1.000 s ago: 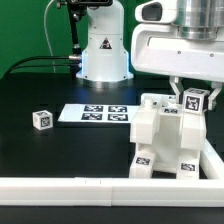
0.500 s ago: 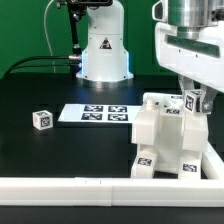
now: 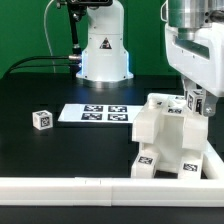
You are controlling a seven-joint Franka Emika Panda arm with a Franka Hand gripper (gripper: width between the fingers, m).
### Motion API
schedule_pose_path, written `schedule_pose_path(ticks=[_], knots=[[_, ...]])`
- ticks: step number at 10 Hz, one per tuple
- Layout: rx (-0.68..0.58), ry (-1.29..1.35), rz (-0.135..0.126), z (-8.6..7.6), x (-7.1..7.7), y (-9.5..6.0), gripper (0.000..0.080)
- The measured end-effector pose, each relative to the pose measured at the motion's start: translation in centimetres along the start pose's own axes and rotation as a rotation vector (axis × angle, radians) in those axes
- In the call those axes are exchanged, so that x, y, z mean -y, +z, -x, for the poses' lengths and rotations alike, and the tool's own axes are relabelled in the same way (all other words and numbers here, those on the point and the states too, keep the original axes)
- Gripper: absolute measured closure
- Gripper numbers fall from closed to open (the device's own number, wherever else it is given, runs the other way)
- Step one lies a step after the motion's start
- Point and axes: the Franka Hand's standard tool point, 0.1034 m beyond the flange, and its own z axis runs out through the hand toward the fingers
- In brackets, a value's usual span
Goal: Assemble chair
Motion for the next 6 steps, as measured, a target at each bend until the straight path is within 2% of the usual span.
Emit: schedule_pose_path(ticks=[1,2,4,6], knots=[[0.001,-0.15,-0.001,0.12,0.31,-0.29,0.0199],[0.01,-0.365,0.011,0.27,0.51,-0.51,0.0164],[-0.01,-0.552,0.032,0.73,0.16,-0.22,0.0152],[-0.007,-0.704,0.033,0.46,0.19,-0.23,0.015]])
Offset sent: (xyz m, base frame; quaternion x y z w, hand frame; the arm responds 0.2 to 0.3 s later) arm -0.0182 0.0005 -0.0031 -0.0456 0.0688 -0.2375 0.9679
